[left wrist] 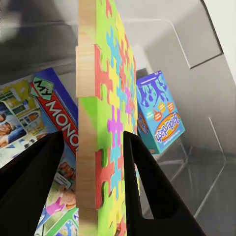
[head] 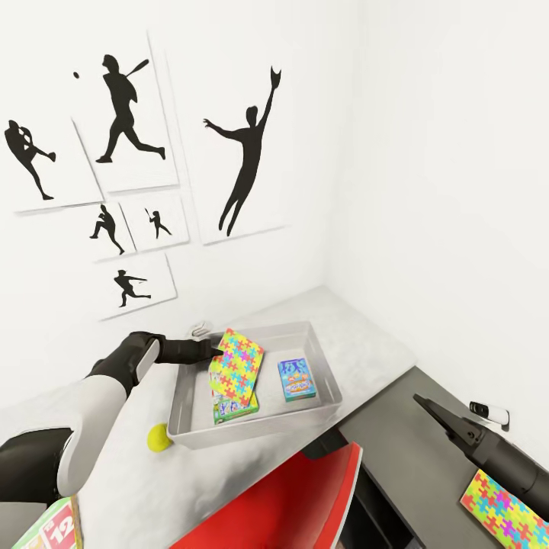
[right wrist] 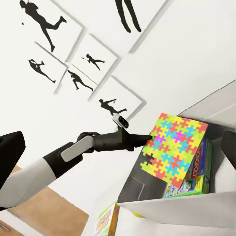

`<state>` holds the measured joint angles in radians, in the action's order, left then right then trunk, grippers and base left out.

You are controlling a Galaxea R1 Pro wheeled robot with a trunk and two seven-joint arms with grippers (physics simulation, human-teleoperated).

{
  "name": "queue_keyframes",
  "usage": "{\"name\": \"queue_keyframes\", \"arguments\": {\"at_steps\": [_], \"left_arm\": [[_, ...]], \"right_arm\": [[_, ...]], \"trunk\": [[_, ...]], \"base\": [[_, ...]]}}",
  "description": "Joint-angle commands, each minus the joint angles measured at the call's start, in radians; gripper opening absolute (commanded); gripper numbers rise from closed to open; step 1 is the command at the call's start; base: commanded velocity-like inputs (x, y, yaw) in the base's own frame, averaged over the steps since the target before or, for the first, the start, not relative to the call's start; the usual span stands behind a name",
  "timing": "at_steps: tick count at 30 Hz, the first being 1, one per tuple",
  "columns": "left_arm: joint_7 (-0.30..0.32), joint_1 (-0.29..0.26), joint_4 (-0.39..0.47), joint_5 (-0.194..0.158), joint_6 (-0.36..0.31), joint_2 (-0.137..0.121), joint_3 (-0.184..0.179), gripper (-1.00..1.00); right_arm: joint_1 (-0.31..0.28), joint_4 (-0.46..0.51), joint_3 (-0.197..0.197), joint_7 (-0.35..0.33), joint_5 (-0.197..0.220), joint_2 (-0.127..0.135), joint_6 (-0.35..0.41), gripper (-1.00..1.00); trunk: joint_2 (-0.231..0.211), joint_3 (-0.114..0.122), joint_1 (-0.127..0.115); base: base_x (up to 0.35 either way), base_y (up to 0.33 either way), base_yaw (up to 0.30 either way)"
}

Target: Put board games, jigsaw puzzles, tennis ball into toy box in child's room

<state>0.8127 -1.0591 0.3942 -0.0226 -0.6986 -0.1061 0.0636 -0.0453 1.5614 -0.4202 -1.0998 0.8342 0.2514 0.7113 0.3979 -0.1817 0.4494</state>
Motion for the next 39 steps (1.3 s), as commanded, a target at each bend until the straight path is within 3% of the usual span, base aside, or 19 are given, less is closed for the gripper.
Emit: {"name": "queue_keyframes", "arguments": {"at_steps": [1, 2, 3, 21, 25, 28, 31, 32, 35, 37, 39], "left_arm": [[0.001, -0.001, 0.0, -0.002, -0.008, 0.0, 0.004, -1.0], [0.001, -0.001, 0.0, -0.002, -0.008, 0.0, 0.004, -1.0], [0.001, -0.001, 0.0, -0.002, -0.008, 0.0, 0.004, 1.0], [0.007, 0.001, 0.0, -0.003, -0.006, -0.004, 0.004, 1.0], [0.025, 0.003, 0.001, -0.006, -0.006, -0.01, 0.006, 1.0], [0.074, 0.005, 0.002, -0.007, -0.009, -0.017, 0.016, 1.0], [0.194, 0.008, 0.003, -0.006, -0.012, -0.044, 0.023, 1.0], [0.277, 0.01, 0.003, -0.005, -0.013, -0.065, 0.025, 1.0], [0.416, 0.012, 0.003, -0.001, -0.014, -0.098, 0.026, 1.0], [0.587, 0.02, 0.004, 0.004, -0.012, -0.14, 0.027, 1.0], [0.678, 0.031, 0.004, 0.005, -0.01, -0.174, 0.028, 1.0]], "right_arm": [[-0.001, 0.0, 0.0, 0.0, 0.005, 0.0, 0.007, 1.0], [-0.001, 0.0, 0.0, 0.0, 0.005, 0.0, 0.007, 1.0], [-0.001, 0.0, -0.001, 0.0, 0.004, 0.0, 0.007, 1.0], [-0.001, -0.001, -0.001, 0.0, 0.005, 0.0, 0.007, 1.0], [-0.001, -0.001, -0.001, 0.0, 0.005, 0.0, 0.007, 1.0], [-0.001, -0.001, -0.001, 0.0, 0.005, 0.0, 0.007, 1.0], [-0.001, 0.0, -0.001, 0.0, 0.005, 0.0, 0.007, 1.0], [-0.001, -0.001, -0.001, 0.0, 0.005, 0.0, 0.007, 1.0], [-0.001, -0.001, 0.0, -0.001, 0.005, 0.0, 0.007, 1.0], [-0.001, -0.001, 0.0, -0.001, 0.005, -0.001, 0.007, 1.0], [-0.001, -0.001, 0.0, -0.002, 0.004, -0.002, 0.006, 1.0]], "trunk": [[0.002, -0.002, 0.001], [0.002, -0.002, 0.001], [0.002, -0.002, 0.001], [0.002, -0.002, 0.001], [0.002, -0.002, 0.001], [0.002, -0.002, 0.001], [0.002, -0.002, 0.001], [0.002, -0.002, 0.001], [0.002, -0.002, 0.001], [0.002, -0.001, 0.001], [0.002, 0.001, 0.001]], "base": [[0.0, 0.0, 0.0], [0.0, 0.0, 0.0], [0.0, 0.0, 0.0], [0.0, 0.0, 0.0], [0.0, 0.0, 0.0], [0.0, 0.0, 0.0], [0.0, 0.0, 0.0], [0.0, 0.0, 0.0], [0.0, 0.0, 0.0], [0.0, 0.0, -0.016], [0.0, 0.0, -0.053]]}}
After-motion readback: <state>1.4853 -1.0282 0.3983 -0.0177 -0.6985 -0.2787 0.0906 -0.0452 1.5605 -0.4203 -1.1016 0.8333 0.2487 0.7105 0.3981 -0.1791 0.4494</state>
